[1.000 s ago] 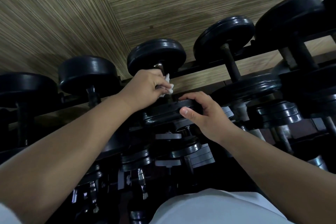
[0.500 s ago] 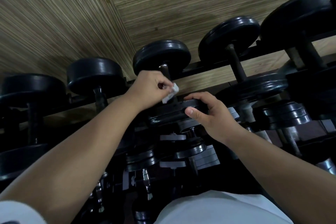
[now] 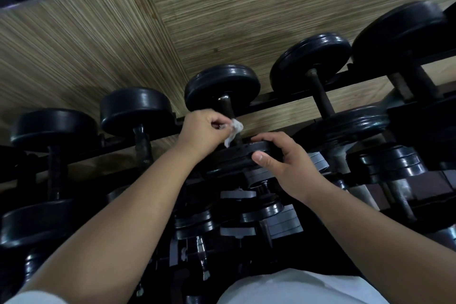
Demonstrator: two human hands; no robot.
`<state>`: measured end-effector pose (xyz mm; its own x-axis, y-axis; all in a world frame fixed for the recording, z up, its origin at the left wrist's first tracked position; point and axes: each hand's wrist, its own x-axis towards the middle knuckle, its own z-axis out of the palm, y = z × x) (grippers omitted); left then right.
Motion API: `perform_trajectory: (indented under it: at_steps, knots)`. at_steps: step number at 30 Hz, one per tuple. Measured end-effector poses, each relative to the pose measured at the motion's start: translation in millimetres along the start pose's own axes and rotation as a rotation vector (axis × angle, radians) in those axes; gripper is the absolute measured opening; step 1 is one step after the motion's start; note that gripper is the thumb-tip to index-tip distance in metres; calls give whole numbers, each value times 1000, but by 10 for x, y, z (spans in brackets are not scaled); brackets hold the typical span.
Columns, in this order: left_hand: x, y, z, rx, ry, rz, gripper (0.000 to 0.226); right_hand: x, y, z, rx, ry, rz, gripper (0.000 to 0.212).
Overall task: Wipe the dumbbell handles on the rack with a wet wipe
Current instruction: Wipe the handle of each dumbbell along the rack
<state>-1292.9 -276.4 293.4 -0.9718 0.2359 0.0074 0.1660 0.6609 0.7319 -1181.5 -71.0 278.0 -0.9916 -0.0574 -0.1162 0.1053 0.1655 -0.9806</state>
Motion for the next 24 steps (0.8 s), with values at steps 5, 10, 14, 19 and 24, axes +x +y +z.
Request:
perform_trajectory:
  at_steps: [5,10,14,19,24]
  knots:
    - [53,26,-16,-15,20,-28,12,7,27,7,1,10,-11,53]
    - [276,142,12,52,169,-30,10,-6,23,6,6,9,0,49]
    - [163,132,20,81,154,-30,11,-11,10,4,24,18,11,43]
    - [-14,105,-89,41,-126,-118,4,-36,8,34,42,32,8,39]
    - [-53,168,-169,128,-248,-92,13,-41,-26,35,17,48,17,39]
